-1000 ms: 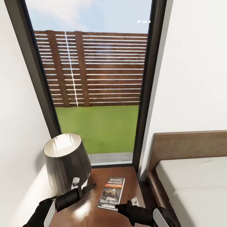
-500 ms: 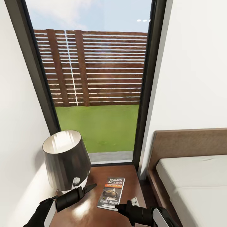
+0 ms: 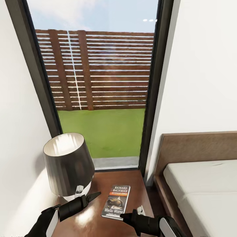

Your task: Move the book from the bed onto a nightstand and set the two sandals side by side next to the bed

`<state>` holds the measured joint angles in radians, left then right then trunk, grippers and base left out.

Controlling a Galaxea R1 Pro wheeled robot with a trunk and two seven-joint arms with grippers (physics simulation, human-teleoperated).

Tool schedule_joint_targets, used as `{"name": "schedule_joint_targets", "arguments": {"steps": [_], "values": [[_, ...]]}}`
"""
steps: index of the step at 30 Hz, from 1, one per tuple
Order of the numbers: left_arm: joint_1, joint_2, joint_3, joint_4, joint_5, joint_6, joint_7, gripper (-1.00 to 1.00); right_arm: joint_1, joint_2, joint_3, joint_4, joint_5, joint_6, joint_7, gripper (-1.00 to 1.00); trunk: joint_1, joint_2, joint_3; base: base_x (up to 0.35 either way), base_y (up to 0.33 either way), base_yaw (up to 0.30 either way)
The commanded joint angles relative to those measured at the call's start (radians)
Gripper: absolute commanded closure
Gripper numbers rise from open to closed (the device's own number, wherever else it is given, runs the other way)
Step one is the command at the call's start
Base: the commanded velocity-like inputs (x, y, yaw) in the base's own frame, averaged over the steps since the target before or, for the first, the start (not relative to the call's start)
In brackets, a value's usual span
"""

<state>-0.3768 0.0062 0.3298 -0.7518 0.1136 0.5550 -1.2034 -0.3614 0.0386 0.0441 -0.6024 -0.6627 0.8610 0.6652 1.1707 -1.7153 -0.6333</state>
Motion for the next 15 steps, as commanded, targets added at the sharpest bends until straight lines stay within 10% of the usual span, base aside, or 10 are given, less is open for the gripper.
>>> {"name": "schedule_joint_targets", "arguments": {"steps": [1,15], "values": [[-0.001,0.0,0.001,0.0,0.003,0.01,-0.002,-1.0,-0.001,0.0,0.0,0.0,-0.003,0.005,0.002,1.0,0.004,-0.008,-0.004,0.0,0.0,0.0],[-0.001,0.0,0.0,0.001,0.003,0.008,-0.002,-1.0,-0.001,0.0,0.0,0.0,-0.003,0.005,0.001,1.0,0.058,-0.106,-0.048,0.0,0.0,0.0]]}}
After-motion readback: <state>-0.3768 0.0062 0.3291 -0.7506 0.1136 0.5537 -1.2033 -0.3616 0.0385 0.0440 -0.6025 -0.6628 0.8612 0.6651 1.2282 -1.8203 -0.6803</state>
